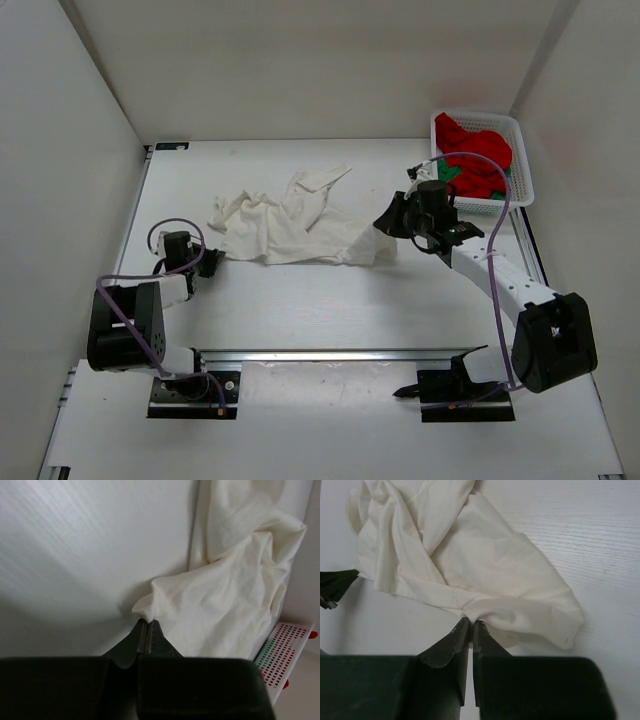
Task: Fold and stack the t-shirts
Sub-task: Flatten out the tshirt
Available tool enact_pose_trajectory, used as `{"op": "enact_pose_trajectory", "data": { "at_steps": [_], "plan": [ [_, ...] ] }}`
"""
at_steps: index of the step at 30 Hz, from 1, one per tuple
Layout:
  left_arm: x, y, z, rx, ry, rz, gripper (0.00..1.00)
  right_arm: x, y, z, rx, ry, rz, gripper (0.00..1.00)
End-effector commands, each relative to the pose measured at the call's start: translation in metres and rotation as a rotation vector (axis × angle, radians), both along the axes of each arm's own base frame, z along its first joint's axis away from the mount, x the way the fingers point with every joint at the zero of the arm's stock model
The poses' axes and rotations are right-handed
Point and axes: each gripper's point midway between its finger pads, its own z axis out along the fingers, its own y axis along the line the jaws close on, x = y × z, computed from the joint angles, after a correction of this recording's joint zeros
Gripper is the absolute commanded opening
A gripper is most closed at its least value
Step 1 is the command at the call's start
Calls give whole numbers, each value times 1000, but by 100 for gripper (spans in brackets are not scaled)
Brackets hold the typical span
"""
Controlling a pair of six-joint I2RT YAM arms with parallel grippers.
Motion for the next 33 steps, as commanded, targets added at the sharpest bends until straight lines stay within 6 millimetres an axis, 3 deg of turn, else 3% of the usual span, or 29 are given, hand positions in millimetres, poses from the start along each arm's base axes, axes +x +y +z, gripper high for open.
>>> {"op": "enact_pose_trajectory", "data": {
  "at_steps": [1, 6, 9, 10, 11, 12, 13, 14, 15, 17, 18, 19, 20, 21, 22, 23, 25, 26, 27, 28, 29, 31, 32, 33],
  "plan": [
    [26, -2, 51, 80, -137, -70, 0, 2, -5, 28, -16, -76, -25, 0],
    [43, -31, 159, 254, -354, -297, 0, -3, -44, 80, -58, -176, -147, 0],
    [40, -51, 233, 328, -465, -420, 0, -10, -63, 158, -78, -315, -215, 0],
    [39, -52, 266, 348, -518, -427, 0, -15, -70, 167, -102, -321, -246, 0],
    [36, -52, 294, 373, -563, -443, 0, -18, -70, 196, -100, -374, -254, 0],
    [34, -49, 314, 395, -603, -443, 0, -22, -76, 203, -134, -376, -276, 0],
    [30, -51, 342, 401, -647, -450, 0, -28, -70, 237, -126, -442, -265, 0],
    [26, -57, 353, 394, -670, -486, 0, -34, -73, 264, -145, -482, -290, 0],
    [23, -45, 381, 411, -711, -454, 0, -38, -80, 273, -170, -488, -324, 0],
    [13, -43, 422, 415, -785, -459, 0, -56, -67, 333, -142, -597, -299, 0],
    [11, -38, 433, 406, -801, -448, 0, -73, -64, 365, -120, -662, -292, 0],
    [4, -34, 454, 398, -835, -435, 0, -75, -67, 385, -143, -691, -329, 1],
    [4, -30, 464, 368, -856, -439, 0, -74, -54, 389, -164, -693, -331, 0],
    [2, -30, 477, 357, -892, -442, 0, -80, -40, 405, -159, -728, -296, 0],
    [1, -27, 484, 327, -903, -440, 0, -83, -46, 422, -155, -766, -317, 1],
    [3, -19, 488, 334, -906, -420, 0, -73, -42, 427, -148, -769, -300, 0],
    [7, -13, 487, 345, -883, -389, 0, -35, -65, 419, -158, -737, -315, 0],
    [16, -4, 476, 379, -846, -347, 0, -8, -73, 398, -141, -678, -278, 0],
    [21, 1, 470, 411, -821, -318, 0, 6, -61, 378, -91, -634, -178, 0],
    [31, 5, 454, 416, -782, -315, 0, 22, -75, 366, -104, -609, -188, 0],
    [41, 5, 440, 427, -748, -315, 0, 34, -78, 353, -109, -592, -175, 0],
    [66, 9, 386, 386, -652, -315, 0, 71, -86, 319, -120, -511, -159, 0],
    [69, 10, 379, 378, -643, -309, 0, 77, -84, 313, -116, -496, -133, 0],
    [82, 9, 355, 361, -605, -313, 0, 93, -87, 306, -125, -485, -122, 0]
  ]
}}
